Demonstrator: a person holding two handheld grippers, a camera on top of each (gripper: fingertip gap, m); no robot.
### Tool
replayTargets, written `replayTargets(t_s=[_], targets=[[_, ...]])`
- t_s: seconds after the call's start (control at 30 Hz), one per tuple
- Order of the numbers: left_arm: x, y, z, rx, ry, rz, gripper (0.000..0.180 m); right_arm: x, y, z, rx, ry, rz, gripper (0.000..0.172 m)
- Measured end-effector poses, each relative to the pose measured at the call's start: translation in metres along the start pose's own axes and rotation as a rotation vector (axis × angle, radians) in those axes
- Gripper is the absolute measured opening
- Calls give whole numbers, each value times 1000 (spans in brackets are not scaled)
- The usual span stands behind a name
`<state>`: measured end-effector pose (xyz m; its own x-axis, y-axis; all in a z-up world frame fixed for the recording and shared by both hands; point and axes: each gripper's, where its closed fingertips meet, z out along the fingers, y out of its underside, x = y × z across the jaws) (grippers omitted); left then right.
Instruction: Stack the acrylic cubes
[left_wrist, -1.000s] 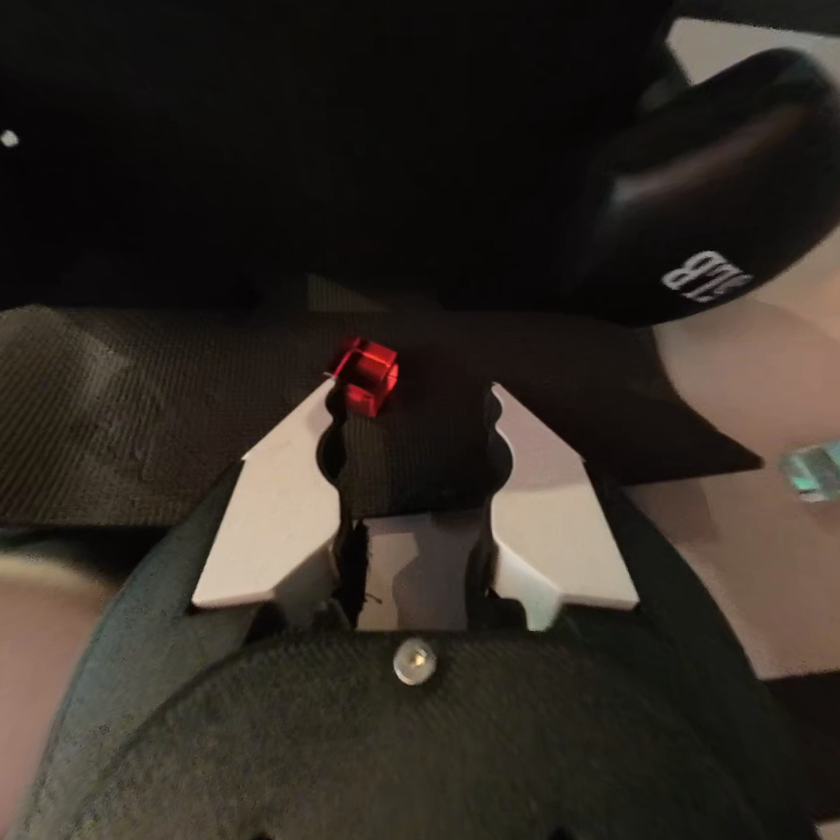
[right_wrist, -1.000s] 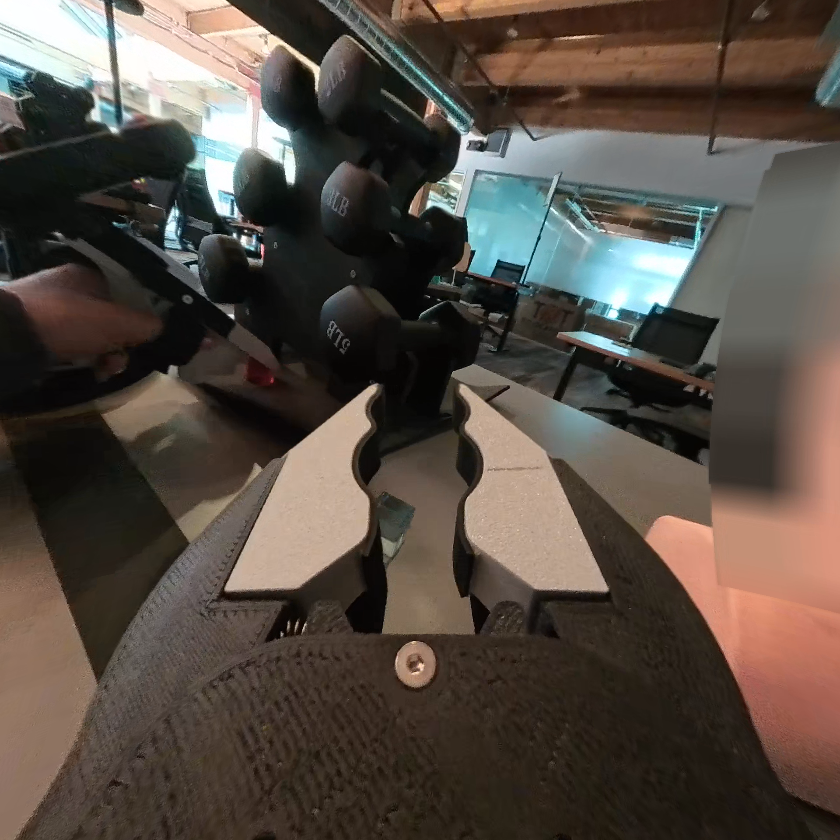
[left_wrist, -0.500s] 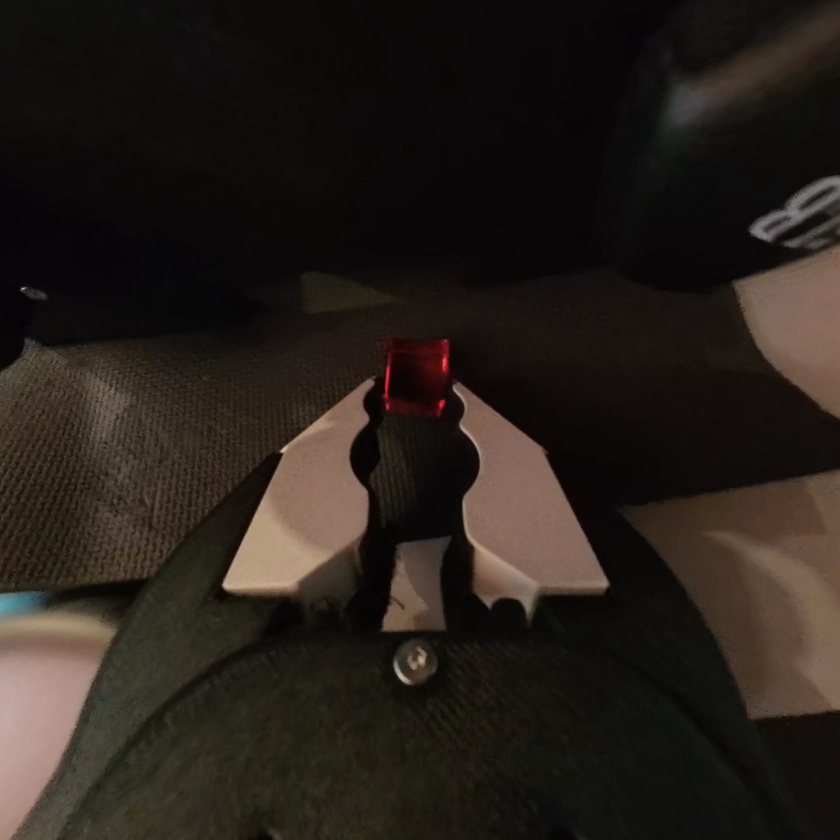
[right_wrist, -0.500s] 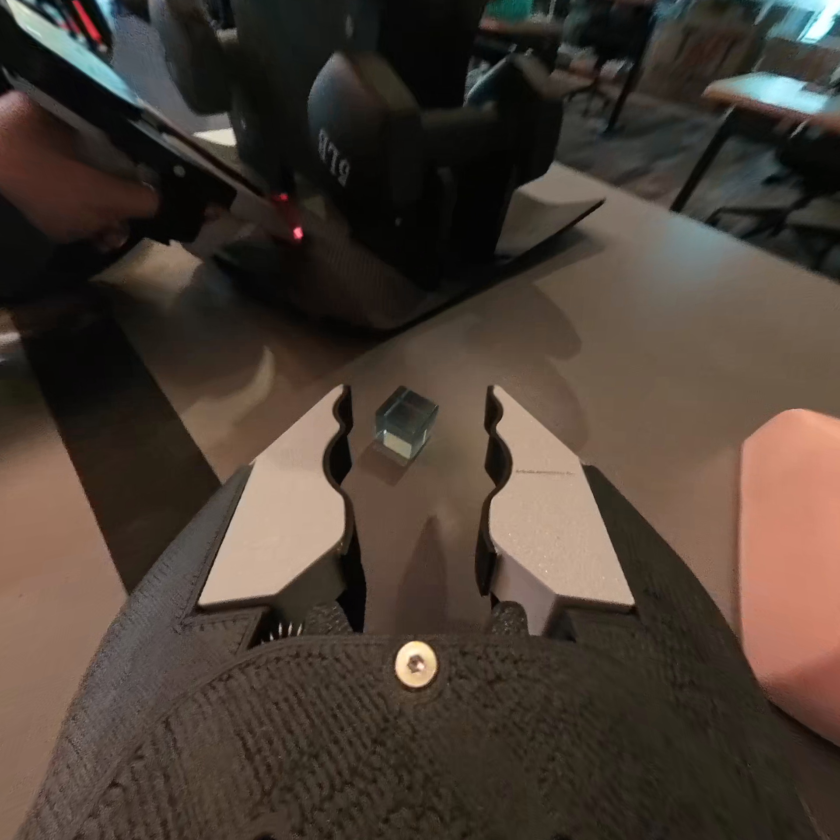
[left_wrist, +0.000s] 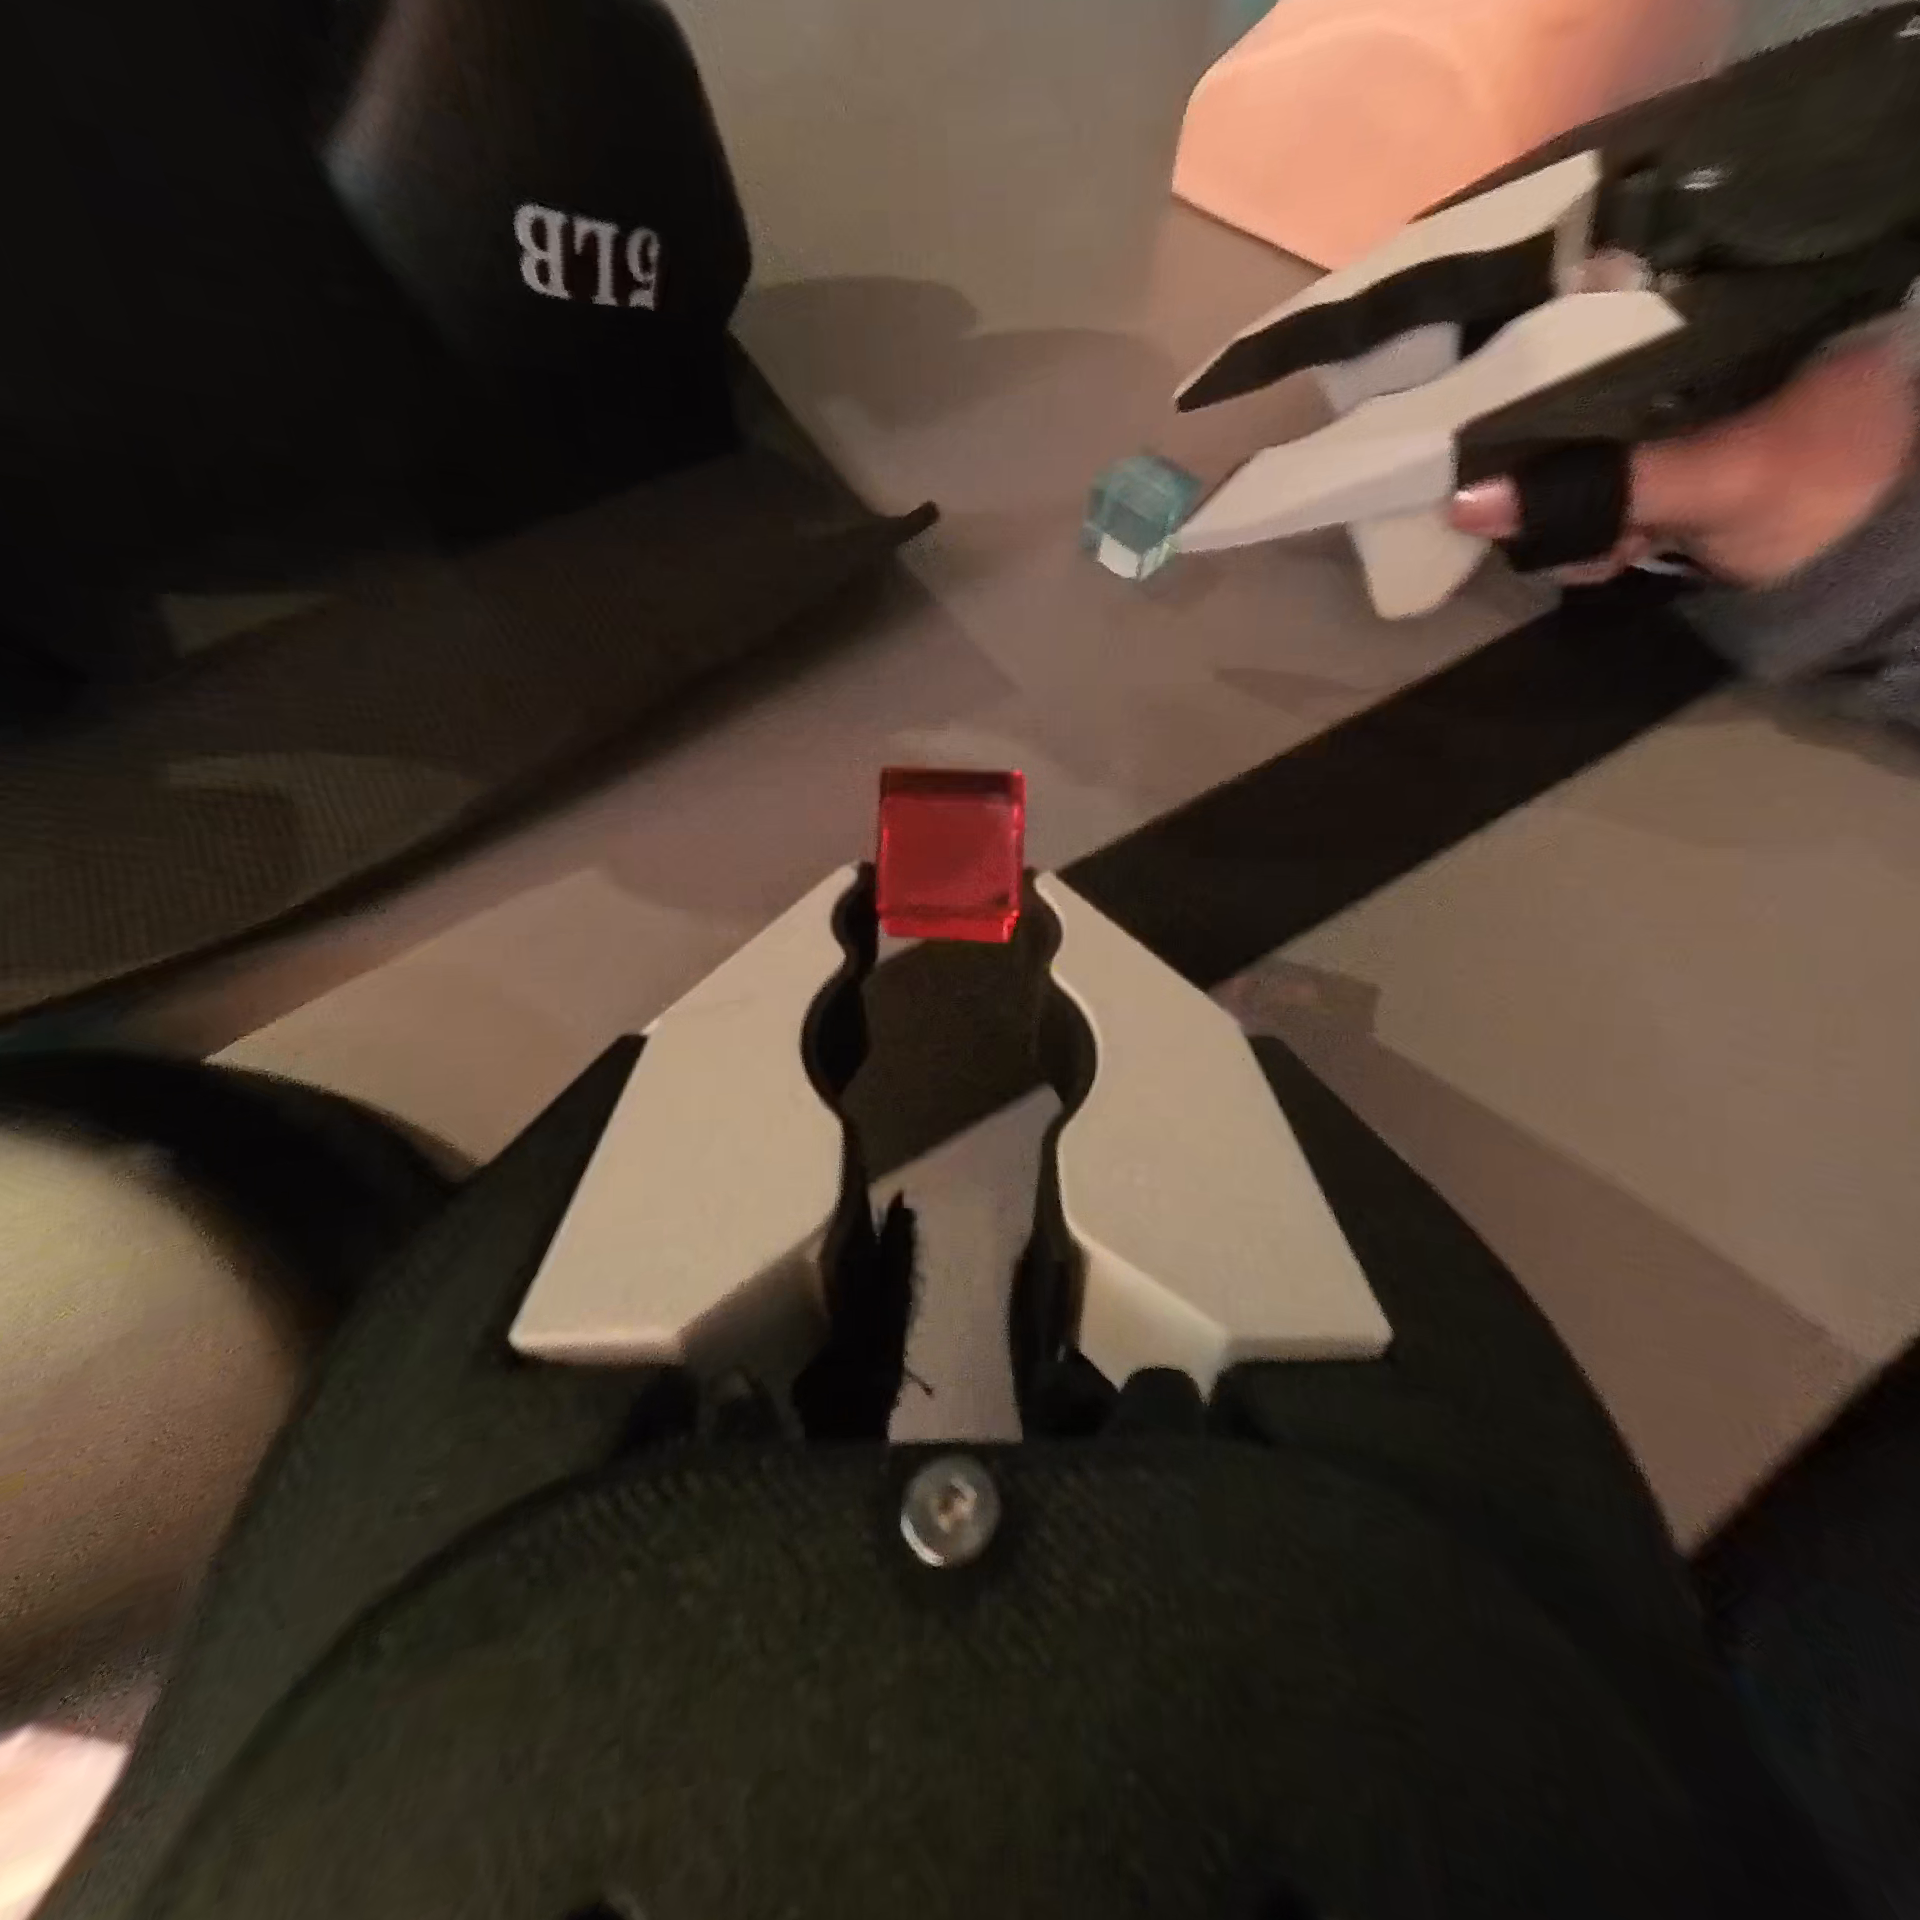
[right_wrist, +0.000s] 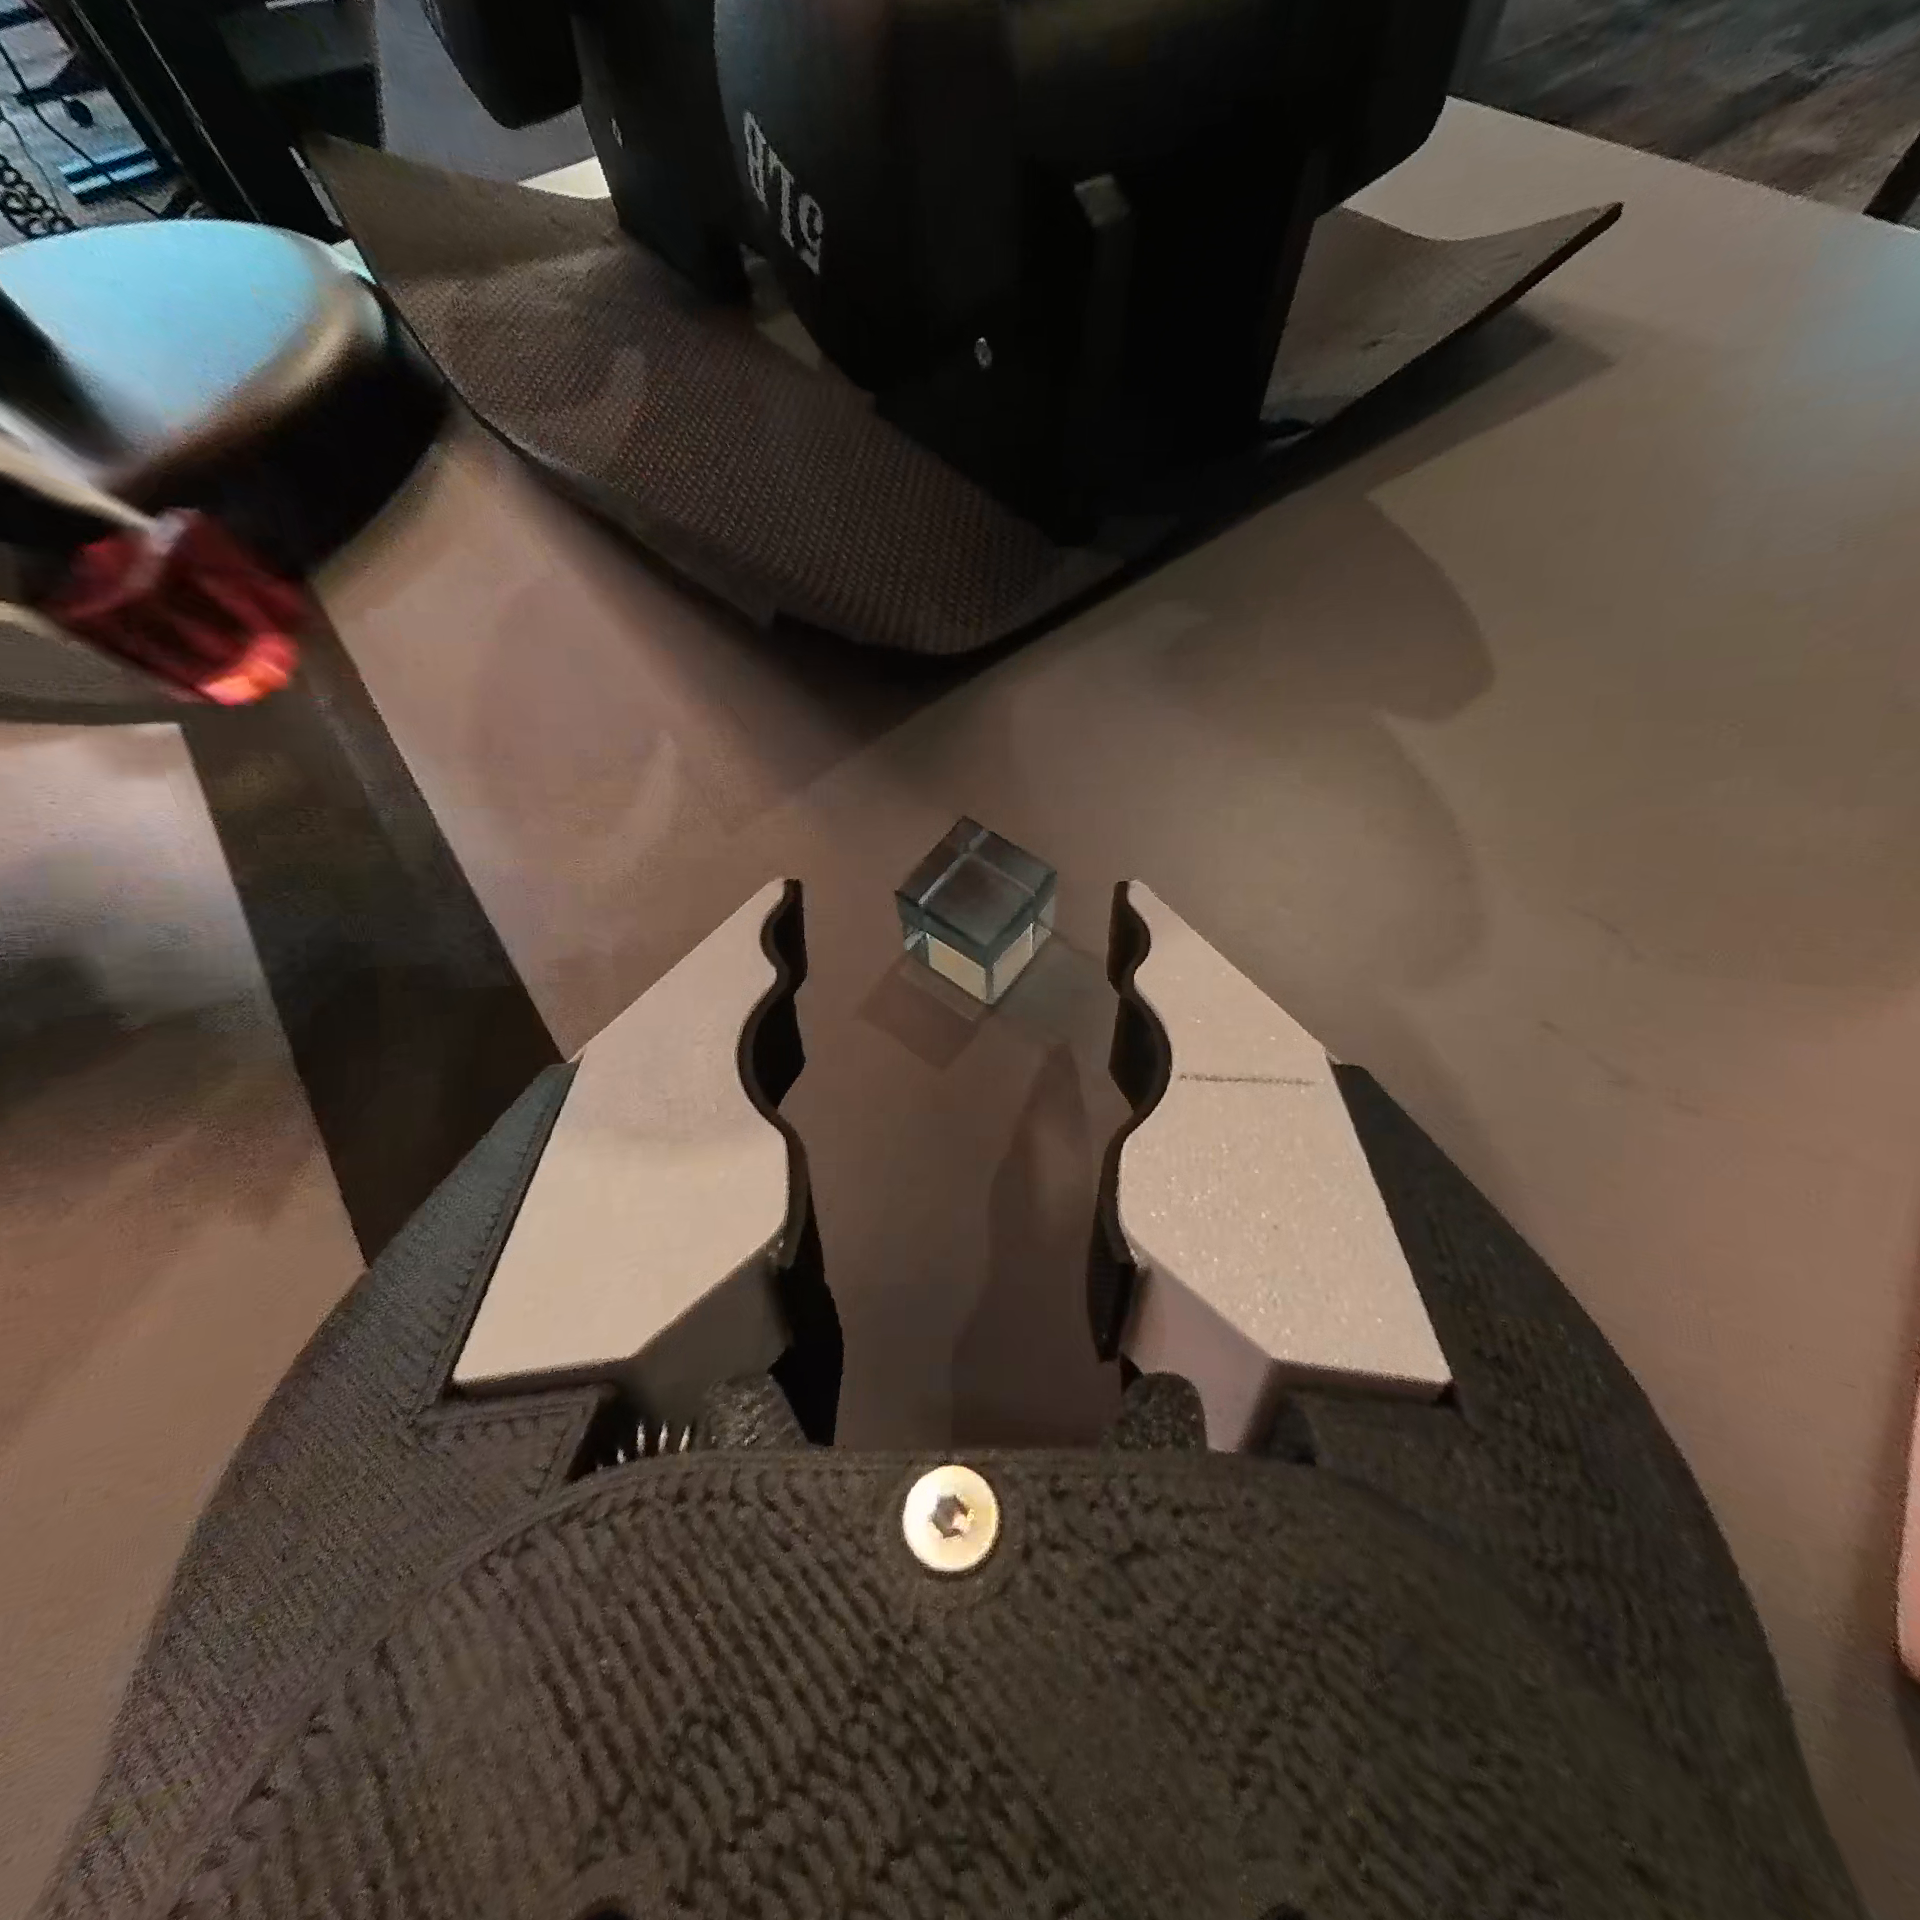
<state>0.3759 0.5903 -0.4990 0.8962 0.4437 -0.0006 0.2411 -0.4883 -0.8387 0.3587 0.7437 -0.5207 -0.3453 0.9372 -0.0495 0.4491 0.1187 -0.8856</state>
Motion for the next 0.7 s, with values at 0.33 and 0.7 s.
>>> replayTargets(t_s=[0.33,0.7], targets=[[-81,-9,-163,150,-374,-51,26,-1,1,1,-11,-6,-5,53],[-144,15,-176,-17,-369,-197,26,-2,2,2,-19,-7,-7,52]])
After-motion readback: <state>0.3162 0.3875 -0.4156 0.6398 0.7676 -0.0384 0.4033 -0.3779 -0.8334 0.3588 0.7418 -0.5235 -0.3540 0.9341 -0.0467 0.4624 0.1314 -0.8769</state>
